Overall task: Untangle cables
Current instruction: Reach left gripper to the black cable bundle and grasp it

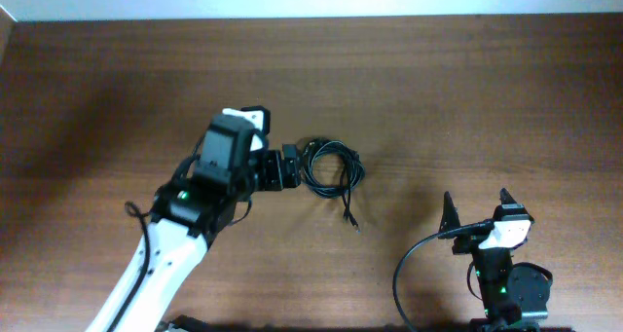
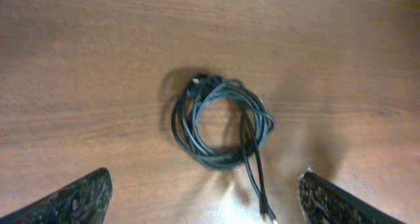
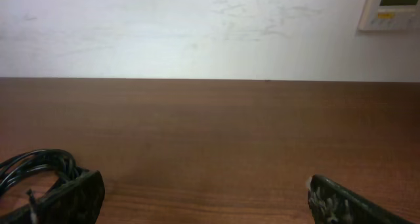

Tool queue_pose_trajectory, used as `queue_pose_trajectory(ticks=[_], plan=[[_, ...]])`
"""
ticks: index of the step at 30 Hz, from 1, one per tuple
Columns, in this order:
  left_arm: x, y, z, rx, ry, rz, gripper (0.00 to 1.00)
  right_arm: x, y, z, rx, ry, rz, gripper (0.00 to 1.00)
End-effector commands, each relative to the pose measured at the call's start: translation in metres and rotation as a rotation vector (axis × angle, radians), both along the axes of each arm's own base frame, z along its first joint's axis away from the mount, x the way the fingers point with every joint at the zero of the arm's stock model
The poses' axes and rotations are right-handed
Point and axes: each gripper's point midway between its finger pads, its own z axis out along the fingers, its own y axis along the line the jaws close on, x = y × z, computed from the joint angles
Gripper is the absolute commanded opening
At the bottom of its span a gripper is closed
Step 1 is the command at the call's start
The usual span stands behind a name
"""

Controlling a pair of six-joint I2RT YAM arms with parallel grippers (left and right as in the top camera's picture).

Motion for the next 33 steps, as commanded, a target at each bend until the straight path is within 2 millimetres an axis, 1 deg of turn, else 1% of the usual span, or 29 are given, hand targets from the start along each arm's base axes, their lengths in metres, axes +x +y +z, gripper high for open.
queue_pose_trajectory(ticks=[1, 2, 3, 5, 7, 9, 10, 11, 12, 13, 14, 16, 17, 18, 19, 20, 21, 22, 23, 24, 25, 26, 27, 28, 29, 30, 31, 32, 33], plan=[[0.027, 0.005, -0.006, 0.105, 0.085, 0.074, 0.95, 0.0, -0.003, -0.003, 0.007, 0.003, -0.014, 0.98], [0.03, 0.004, -0.013, 0.114, 0.107, 0.073, 0.97, 0.0, -0.003, -0.003, 0.007, 0.003, -0.014, 0.98], [0.034, 0.002, -0.029, 0.123, 0.153, 0.086, 1.0, 0.0, -0.003, -0.003, 0.007, 0.003, -0.014, 0.98], [0.041, -0.001, -0.048, 0.107, 0.202, 0.132, 0.99, 0.0, -0.003, -0.003, 0.007, 0.003, -0.014, 0.98], [0.054, -0.006, -0.061, 0.083, 0.206, 0.165, 0.99, 0.0, -0.003, -0.003, 0.007, 0.003, -0.014, 0.98], [0.068, -0.011, -0.078, 0.072, 0.205, 0.177, 0.99, 0.0, -0.003, -0.003, 0.007, 0.003, -0.014, 0.98], [0.072, -0.013, -0.088, 0.063, 0.225, 0.2, 0.99, 0.0, -0.003, -0.003, 0.007, 0.003, -0.014, 0.98], [0.072, -0.013, -0.106, 0.071, 0.262, 0.214, 0.99, 0.0, -0.003, -0.003, 0.007, 0.003, -0.014, 0.98], [0.073, -0.014, -0.115, 0.08, 0.279, 0.214, 0.99, 0.0, -0.003, -0.003, 0.007, 0.003, -0.014, 0.98], [0.075, -0.015, -0.135, 0.086, 0.311, 0.23, 0.99, 0.0, -0.003, -0.003, 0.007, 0.003, -0.014, 0.98], [0.076, -0.016, -0.147, 0.093, 0.327, 0.229, 0.96, 0.0, -0.003, -0.003, 0.007, 0.003, -0.014, 0.98], [0.073, -0.02, -0.167, 0.111, 0.362, 0.218, 0.86, 0.0, -0.003, -0.003, 0.007, 0.003, -0.014, 0.98], [0.071, -0.023, -0.178, 0.123, 0.38, 0.21, 0.76, 0.0, -0.003, -0.003, 0.007, 0.003, -0.014, 0.99], [0.069, -0.025, -0.188, 0.134, 0.396, 0.203, 0.61, 0.0, -0.003, -0.003, 0.007, 0.003, -0.014, 0.98], [0.066, -0.03, -0.2, 0.146, 0.412, 0.19, 0.5, 0.0, -0.003, -0.003, 0.007, 0.003, -0.014, 0.98], [0.065, -0.034, -0.205, 0.15, 0.414, 0.182, 0.5, 0.0, -0.003, -0.003, 0.007, 0.003, -0.014, 0.99], [0.066, -0.036, -0.209, 0.158, 0.407, 0.18, 0.42, 0.0, -0.003, -0.003, 0.007, 0.003, -0.014, 0.99], [0.069, -0.036, -0.209, 0.159, 0.392, 0.183, 0.16, 0.0, -0.003, -0.003, 0.007, 0.003, -0.014, 0.99], [0.073, -0.034, -0.207, 0.16, 0.378, 0.192, 0.0, 0.0, -0.003, -0.003, 0.007, 0.003, -0.014, 0.98], [0.076, -0.034, -0.203, 0.154, 0.371, 0.194, 0.0, 0.0, -0.003, -0.003, 0.007, 0.003, -0.014, 0.98], [0.077, -0.035, -0.186, 0.148, 0.353, 0.182, 0.0, 0.0, -0.003, -0.003, 0.007, 0.003, -0.014, 0.98], [0.081, -0.037, -0.169, 0.161, 0.31, 0.132, 0.0, 0.0, -0.003, -0.003, 0.007, 0.003, -0.014, 0.98], [0.085, -0.035, -0.139, 0.193, 0.226, 0.071, 0.0, 0.0, -0.003, -0.003, 0.007, 0.003, -0.014, 0.98], [0.087, -0.007, -0.1, 0.287, 0.135, 0.159, 0.0, 0.0, -0.003, -0.003, 0.007, 0.003, -0.014, 0.99], [0.083, 0.011, -0.08, 0.329, 0.1, 0.238, 0.0, 0.0, -0.003, -0.003, 0.007, 0.003, -0.014, 0.99], [0.075, 0.005, -0.074, 0.248, 0.131, 0.274, 0.07, 0.0, -0.003, -0.003, 0.007, 0.003, -0.014, 0.99], [0.063, -0.017, -0.081, 0.16, 0.207, 0.192, 0.08, 0.0, -0.003, -0.003, 0.007, 0.003, -0.014, 0.98], [0.055, -0.019, -0.086, 0.157, 0.242, 0.174, 0.17, 0.0, -0.003, -0.003, 0.007, 0.003, -0.014, 0.98], [0.05, -0.018, -0.092, 0.169, 0.263, 0.172, 0.22, 0.0, -0.003, -0.003, 0.007, 0.003, -0.014, 0.98]])
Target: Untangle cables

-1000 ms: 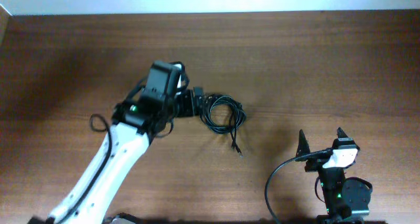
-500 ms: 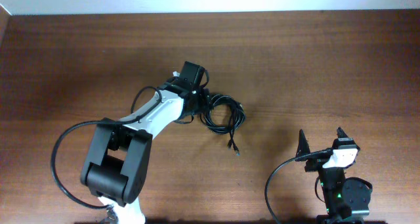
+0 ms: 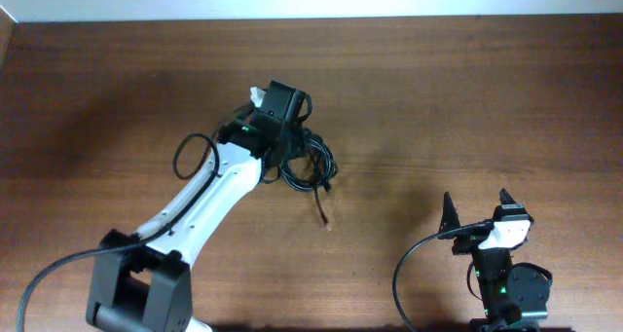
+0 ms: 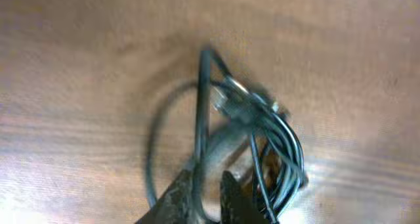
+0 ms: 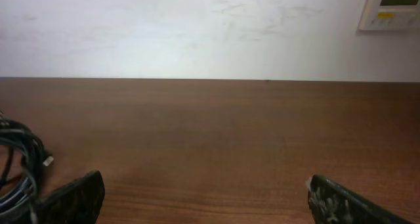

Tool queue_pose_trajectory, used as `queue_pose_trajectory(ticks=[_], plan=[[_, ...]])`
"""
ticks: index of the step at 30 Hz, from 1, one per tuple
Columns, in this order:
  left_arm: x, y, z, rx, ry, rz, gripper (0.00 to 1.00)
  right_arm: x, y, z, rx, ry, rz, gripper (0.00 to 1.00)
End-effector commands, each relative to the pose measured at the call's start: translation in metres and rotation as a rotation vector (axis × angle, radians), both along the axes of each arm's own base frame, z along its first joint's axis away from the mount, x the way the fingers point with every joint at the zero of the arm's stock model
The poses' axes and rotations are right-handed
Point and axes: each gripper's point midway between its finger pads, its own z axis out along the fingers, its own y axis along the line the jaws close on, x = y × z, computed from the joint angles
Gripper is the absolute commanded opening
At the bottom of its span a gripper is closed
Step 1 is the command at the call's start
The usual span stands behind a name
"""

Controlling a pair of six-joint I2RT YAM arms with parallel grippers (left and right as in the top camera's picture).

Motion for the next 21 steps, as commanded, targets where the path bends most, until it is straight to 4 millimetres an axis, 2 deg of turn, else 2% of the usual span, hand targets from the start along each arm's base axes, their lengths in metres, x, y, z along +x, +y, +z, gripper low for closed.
queue_pose_trajectory(ticks=[1, 2, 3, 4, 5, 6, 7, 11, 12, 13, 14, 15, 16, 18, 19, 20, 21], plan=[[-0.014, -0.009, -0.015, -0.04, 0.076, -0.016, 0.75, 0.0, -0.003, -0.003, 0.007, 0.003, -0.014, 0.98], [-0.017, -0.009, -0.016, -0.033, 0.088, -0.021, 0.88, 0.0, -0.003, -0.003, 0.007, 0.003, -0.014, 0.98], [-0.018, -0.01, -0.018, -0.03, 0.095, -0.022, 0.89, 0.0, -0.003, -0.003, 0.007, 0.003, -0.014, 0.99], [-0.019, -0.008, -0.027, -0.015, 0.113, -0.018, 0.89, 0.0, -0.003, -0.003, 0.007, 0.003, -0.014, 0.98], [-0.02, -0.006, -0.039, 0.006, 0.141, -0.013, 0.84, 0.0, -0.003, -0.003, 0.007, 0.003, -0.014, 0.98], [-0.019, 0.003, -0.05, 0.054, 0.152, 0.006, 0.76, 0.0, -0.003, -0.003, 0.007, 0.003, -0.014, 0.98], [-0.015, 0.014, -0.064, 0.13, 0.154, 0.033, 0.74, 0.0, -0.003, -0.003, 0.007, 0.003, -0.014, 0.98], [-0.027, 0.023, -0.12, 0.2, 0.281, 0.073, 0.74, 0.0, -0.003, -0.003, 0.007, 0.003, -0.014, 0.98], [-0.035, 0.019, -0.14, 0.182, 0.341, 0.072, 0.52, 0.0, -0.003, -0.003, 0.007, 0.003, -0.014, 0.98], [-0.038, 0.017, -0.147, 0.17, 0.366, 0.065, 0.2, 0.0, -0.003, -0.003, 0.007, 0.003, -0.014, 0.98], [-0.042, 0.014, -0.15, 0.157, 0.386, 0.059, 0.0, 0.0, -0.003, -0.003, 0.007, 0.003, -0.014, 0.98], [-0.048, 0.013, -0.145, 0.148, 0.415, 0.049, 0.0, 0.0, -0.003, -0.003, 0.007, 0.003, -0.014, 0.99], [-0.054, 0.016, -0.122, 0.161, 0.443, 0.049, 0.0, 0.0, -0.003, -0.003, 0.007, 0.003, -0.014, 0.98], [-0.056, 0.017, -0.069, 0.142, 0.416, 0.049, 0.0, 0.0, -0.003, -0.003, 0.007, 0.003, -0.014, 0.99], [-0.063, 0.012, -0.029, 0.073, 0.369, 0.034, 0.0, 0.0, -0.003, -0.003, 0.007, 0.003, -0.014, 0.98], [-0.069, 0.012, -0.013, 0.048, 0.353, 0.028, 0.0, 0.0, -0.003, -0.003, 0.007, 0.003, -0.014, 0.98], [-0.081, 0.019, 0.013, 0.04, 0.324, 0.028, 0.0, 0.0, -0.003, -0.003, 0.007, 0.003, -0.014, 0.98]])
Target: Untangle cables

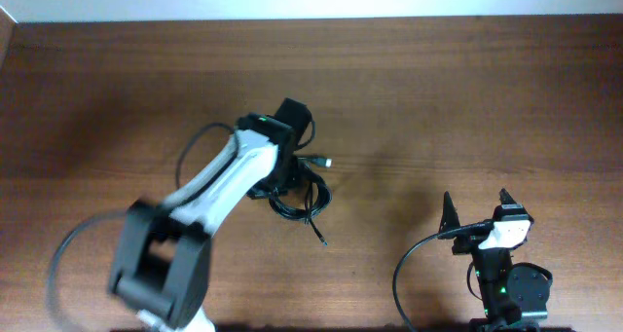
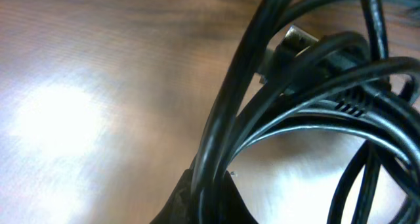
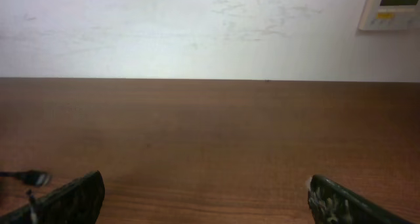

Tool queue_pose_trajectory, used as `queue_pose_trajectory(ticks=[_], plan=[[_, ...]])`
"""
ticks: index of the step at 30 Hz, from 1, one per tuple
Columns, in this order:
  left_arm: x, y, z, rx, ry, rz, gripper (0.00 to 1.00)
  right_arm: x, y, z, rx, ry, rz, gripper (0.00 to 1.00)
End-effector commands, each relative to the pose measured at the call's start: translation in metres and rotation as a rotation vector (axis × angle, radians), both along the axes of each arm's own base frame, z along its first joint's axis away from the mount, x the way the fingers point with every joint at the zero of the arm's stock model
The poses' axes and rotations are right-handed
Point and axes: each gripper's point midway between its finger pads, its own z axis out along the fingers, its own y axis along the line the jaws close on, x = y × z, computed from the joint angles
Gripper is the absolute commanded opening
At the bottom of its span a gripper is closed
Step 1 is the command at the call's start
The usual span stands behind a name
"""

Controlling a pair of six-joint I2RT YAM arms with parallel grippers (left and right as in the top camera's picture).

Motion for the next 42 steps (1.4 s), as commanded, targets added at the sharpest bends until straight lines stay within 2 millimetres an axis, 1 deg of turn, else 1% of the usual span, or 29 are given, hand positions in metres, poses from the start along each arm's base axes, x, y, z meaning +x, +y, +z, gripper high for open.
queue_pose_trajectory(ticks=[1, 2, 3, 4, 5, 7, 10, 11, 13, 16, 19, 22, 24, 26, 28, 29, 30, 31, 32, 33, 34, 35, 36, 37, 38, 39, 40, 41, 42], plan=[[-0.01, 0.004, 0.072, -0.079, -0.13, 0.007, 0.0, 0.0, -0.003, -0.003, 0.007, 0.003, -0.014, 0.98], [-0.027, 0.026, 0.093, -0.005, -0.151, 0.014, 0.0, 0.0, -0.003, -0.003, 0.007, 0.003, -0.014, 0.98], [-0.036, 0.036, 0.104, 0.022, -0.168, 0.016, 0.0, 0.0, -0.003, -0.003, 0.007, 0.003, -0.014, 0.98], [-0.047, 0.042, 0.116, 0.02, -0.185, 0.018, 0.0, 0.0, -0.003, -0.003, 0.007, 0.003, -0.014, 0.98], [-0.051, 0.044, 0.123, 0.007, -0.202, 0.018, 0.0, 0.0, -0.003, -0.003, 0.007, 0.003, -0.014, 0.98], [-0.059, 0.038, 0.128, -0.048, -0.203, 0.013, 0.0, 0.0, -0.003, -0.003, 0.007, 0.003, -0.014, 0.98], [-0.07, 0.041, 0.123, -0.035, -0.155, 0.011, 0.0, 0.0, -0.003, -0.003, 0.007, 0.003, -0.014, 0.99], [-0.07, 0.042, 0.122, -0.03, -0.153, 0.011, 0.0, 0.0, -0.003, -0.003, 0.007, 0.003, -0.014, 0.99], [-0.069, 0.043, 0.12, -0.024, -0.157, 0.012, 0.0, 0.0, -0.003, -0.003, 0.007, 0.003, -0.014, 0.98], [-0.06, 0.028, 0.121, -0.099, -0.188, 0.007, 0.0, 0.0, -0.003, -0.003, 0.007, 0.003, -0.014, 0.98], [-0.049, 0.021, 0.121, -0.129, -0.23, 0.006, 0.0, 0.0, -0.003, -0.003, 0.007, 0.003, -0.014, 0.99], [-0.023, 0.009, 0.12, -0.189, -0.331, 0.055, 0.0, 0.0, -0.003, 0.001, 0.008, -0.011, -0.013, 0.98], [-0.012, 0.004, 0.119, -0.21, -0.364, 0.073, 0.0, 0.0, 0.002, -0.002, 0.02, 0.001, 0.011, 0.99], [-0.001, -0.001, 0.122, -0.237, -0.402, 0.1, 0.0, -0.003, 0.027, 0.001, 0.197, 0.013, 0.146, 0.98], [0.006, -0.005, 0.118, -0.263, -0.406, 0.186, 0.0, -0.012, 0.054, 0.004, 0.514, 0.088, 0.285, 0.99], [0.008, -0.005, 0.114, -0.258, -0.393, 0.19, 0.0, -0.026, 0.082, 0.006, 0.77, 0.213, 0.431, 0.98], [0.009, -0.006, 0.109, -0.254, -0.379, 0.208, 0.0, -0.047, 0.109, 0.007, 0.999, 0.396, 0.577, 0.99], [0.009, -0.007, 0.105, -0.257, -0.364, 0.214, 0.0, -0.062, 0.122, 0.007, 1.117, 0.524, 0.653, 0.99], [0.008, -0.01, 0.104, -0.27, -0.352, 0.21, 0.0, -0.072, 0.13, 0.008, 1.211, 0.629, 0.69, 0.98], [0.008, -0.011, 0.104, -0.272, -0.352, 0.209, 0.0, -0.074, 0.132, 0.008, 1.255, 0.663, 0.687, 0.99], [0.008, -0.011, 0.104, -0.272, -0.353, 0.21, 0.0, -0.065, 0.125, 0.008, 1.268, 0.62, 0.631, 0.98], [0.008, -0.011, 0.104, -0.273, -0.354, 0.21, 0.0, -0.06, 0.121, 0.008, 1.272, 0.595, 0.602, 0.99], [0.009, -0.011, 0.104, -0.274, -0.357, 0.21, 0.0, -0.061, 0.122, 0.011, 1.164, 0.528, 0.645, 0.99], [0.012, -0.013, 0.106, -0.283, -0.37, 0.209, 0.0, -0.061, 0.122, 0.012, 0.943, 0.414, 0.701, 1.0], [0.011, -0.012, 0.106, -0.281, -0.368, 0.209, 0.0, -0.061, 0.122, 0.008, 0.911, 0.41, 0.701, 0.99], [0.01, -0.012, 0.105, -0.28, -0.362, 0.208, 0.0, -0.061, 0.122, 0.01, 0.908, 0.403, 0.704, 0.99], [0.011, -0.012, 0.105, -0.28, -0.364, 0.209, 0.0, -0.062, 0.122, 0.017, 0.877, 0.374, 0.713, 1.0], [0.01, -0.012, 0.105, -0.28, -0.363, 0.208, 0.0, -0.064, 0.122, 0.03, 0.863, 0.351, 0.728, 1.0], [0.01, -0.012, 0.105, -0.281, -0.362, 0.208, 0.0, -0.066, 0.123, 0.037, 0.86, 0.361, 0.736, 0.99]])
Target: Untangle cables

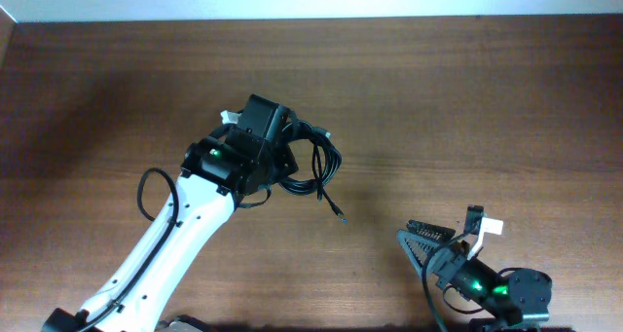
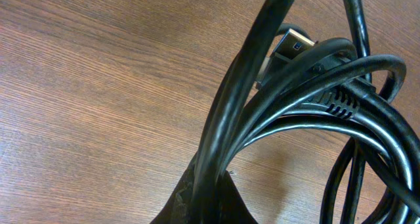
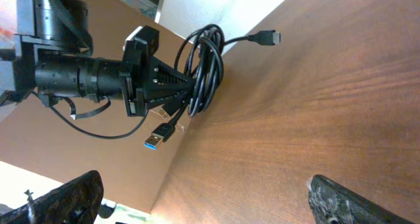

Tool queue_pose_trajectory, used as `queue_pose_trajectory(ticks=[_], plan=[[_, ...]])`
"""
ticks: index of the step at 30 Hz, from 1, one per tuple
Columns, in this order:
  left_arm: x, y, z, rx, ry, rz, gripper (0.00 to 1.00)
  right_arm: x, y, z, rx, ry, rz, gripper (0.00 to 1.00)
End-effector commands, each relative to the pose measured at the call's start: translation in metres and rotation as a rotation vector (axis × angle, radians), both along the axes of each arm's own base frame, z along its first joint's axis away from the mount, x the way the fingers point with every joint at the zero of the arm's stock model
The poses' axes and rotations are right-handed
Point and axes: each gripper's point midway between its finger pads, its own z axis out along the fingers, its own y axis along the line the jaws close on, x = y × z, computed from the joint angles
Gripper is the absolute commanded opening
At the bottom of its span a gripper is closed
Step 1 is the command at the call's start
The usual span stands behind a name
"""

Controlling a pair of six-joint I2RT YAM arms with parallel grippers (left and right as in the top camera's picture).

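Observation:
The black cable coil [image 1: 313, 163] hangs bunched from my left gripper [image 1: 279, 165], which is shut on one of its strands [image 2: 220, 152]. In the left wrist view the loops [image 2: 341, 99] and a metal USB plug [image 2: 293, 43] fill the frame. A loose end [image 1: 340, 214] trails toward the front. In the tilted right wrist view the coil [image 3: 205, 69] is seen held off the table, with a plug [image 3: 268, 37] sticking out and a blue USB end [image 3: 153, 140] dangling. My right gripper [image 1: 445, 238] stands open at the front right, far from the coil.
The brown wooden table [image 1: 487, 108] stretches around both arms. Its far edge meets a white wall. The left arm's own grey cable [image 1: 156, 191] loops beside its forearm.
My right wrist has turned from facing the far wall to facing left, so it now sees the left arm and coil. The left gripper is still shut on the coil, whose loose end lies farther right.
My left gripper hung open over the coil lying on the table. It was then shut on a strand at the coil's left side. Later the coil hung bunched in it, and it still does. The right arm stayed still until its wrist turned by now.

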Motion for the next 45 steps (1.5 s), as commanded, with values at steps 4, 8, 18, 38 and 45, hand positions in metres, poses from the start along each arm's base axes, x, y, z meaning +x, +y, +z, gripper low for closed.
queue_pose_trajectory(ticks=[4, 8, 18, 38, 45], plan=[[-0.001, -0.001, 0.001, -0.02, 0.006, 0.013, 0.0, 0.005, -0.003, 0.046, -0.223, -0.025, 0.006, 0.99], [-0.006, -0.005, -0.001, -0.026, 0.026, -0.041, 0.0, 0.002, -0.009, 0.056, -0.417, 0.224, 0.088, 0.94], [-0.048, -0.074, 0.017, -0.238, -0.031, -0.787, 0.0, 0.002, 0.015, 0.082, -0.289, 0.125, 0.259, 0.54], [-0.024, -0.078, 0.018, -0.201, -0.052, -0.519, 0.0, 0.041, 0.061, 0.133, -0.333, -0.222, 0.357, 0.57], [-0.029, -0.084, 0.02, -0.24, -0.04, -0.544, 0.0, 0.057, 0.024, 0.068, -0.586, -0.005, 0.175, 0.62]])
